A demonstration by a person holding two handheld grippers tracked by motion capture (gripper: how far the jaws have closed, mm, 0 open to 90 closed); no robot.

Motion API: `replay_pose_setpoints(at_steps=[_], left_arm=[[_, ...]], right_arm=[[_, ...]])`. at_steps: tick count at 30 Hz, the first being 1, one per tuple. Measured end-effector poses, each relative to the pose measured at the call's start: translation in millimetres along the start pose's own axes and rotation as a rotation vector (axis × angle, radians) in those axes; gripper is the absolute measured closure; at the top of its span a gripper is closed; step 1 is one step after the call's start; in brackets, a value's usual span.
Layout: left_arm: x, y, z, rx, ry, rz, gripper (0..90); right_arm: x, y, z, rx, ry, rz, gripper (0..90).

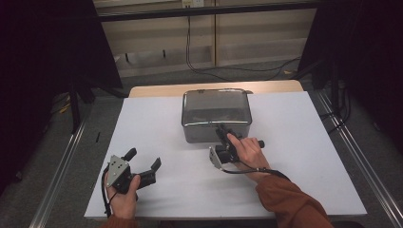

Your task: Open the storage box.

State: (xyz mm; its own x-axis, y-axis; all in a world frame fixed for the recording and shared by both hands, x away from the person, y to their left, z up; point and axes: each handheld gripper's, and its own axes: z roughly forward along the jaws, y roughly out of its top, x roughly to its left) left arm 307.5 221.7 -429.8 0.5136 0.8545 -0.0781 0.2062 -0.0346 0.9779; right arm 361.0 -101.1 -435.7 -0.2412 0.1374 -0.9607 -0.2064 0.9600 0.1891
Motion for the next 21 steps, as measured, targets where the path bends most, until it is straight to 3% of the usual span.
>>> replay_pose_setpoints(at_steps=[5, 13, 16, 21], left_arm=[[0.5, 1.7, 1.4, 0.015, -0.019, 0.007, 3.7], [2.9, 3.1, 1.5, 0.008, -0.041, 0.003, 6.0], [3.4, 3.9, 3.3, -0.004, -0.082, -0.029, 6.3], [0.1, 5.8, 6.8, 0.003, -0.087, -0.004, 6.2]], right_arm=[[-2.2, 0.4, -1.2, -0.008, -0.005, 0.010, 78.1], [-4.6, 0.4, -1.4, -0.019, 0.005, 0.009, 78.8], [-5.1, 0.7, -2.0, -0.014, 0.009, 0.015, 79.1], [-6.7, 0.7, -2.2, -0.016, 0.012, 0.029, 79.0]])
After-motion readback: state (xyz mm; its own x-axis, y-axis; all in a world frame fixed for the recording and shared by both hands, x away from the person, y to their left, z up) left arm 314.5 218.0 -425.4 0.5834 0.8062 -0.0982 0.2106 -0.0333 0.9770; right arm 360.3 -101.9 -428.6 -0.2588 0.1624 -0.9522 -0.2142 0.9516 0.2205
